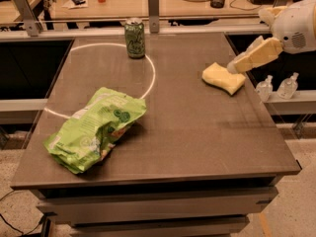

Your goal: Pick green can

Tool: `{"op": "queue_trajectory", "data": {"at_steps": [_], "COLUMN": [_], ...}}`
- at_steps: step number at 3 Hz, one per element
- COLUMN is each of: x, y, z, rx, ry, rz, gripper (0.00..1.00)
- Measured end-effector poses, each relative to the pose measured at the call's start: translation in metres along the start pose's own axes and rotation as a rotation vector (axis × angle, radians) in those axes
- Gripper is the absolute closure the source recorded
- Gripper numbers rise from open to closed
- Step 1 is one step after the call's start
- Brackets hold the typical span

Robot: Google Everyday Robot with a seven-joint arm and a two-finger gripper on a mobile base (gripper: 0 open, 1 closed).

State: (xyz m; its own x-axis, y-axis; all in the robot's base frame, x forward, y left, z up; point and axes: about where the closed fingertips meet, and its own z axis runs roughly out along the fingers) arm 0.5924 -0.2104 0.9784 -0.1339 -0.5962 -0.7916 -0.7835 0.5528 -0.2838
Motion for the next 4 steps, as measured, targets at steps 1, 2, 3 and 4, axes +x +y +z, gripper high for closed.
{"op": "queue_trajectory", "data": {"at_steps": [1,2,3,4], "x": [-0.005,-0.006,-0.016,-0.047], "y": [-0.017,-0.031,-0.042,-0.049], "z": [0.024,0.052,0.079,0.125], "rx": [-0.019,-0.033,-0.050,-0.104], "ry": [-0.118,-0.138,-0.155,-0.208], "rz": [0.009,0.009,0.001,0.012], "gripper": [0.00,0.00,0.00,0.00]}}
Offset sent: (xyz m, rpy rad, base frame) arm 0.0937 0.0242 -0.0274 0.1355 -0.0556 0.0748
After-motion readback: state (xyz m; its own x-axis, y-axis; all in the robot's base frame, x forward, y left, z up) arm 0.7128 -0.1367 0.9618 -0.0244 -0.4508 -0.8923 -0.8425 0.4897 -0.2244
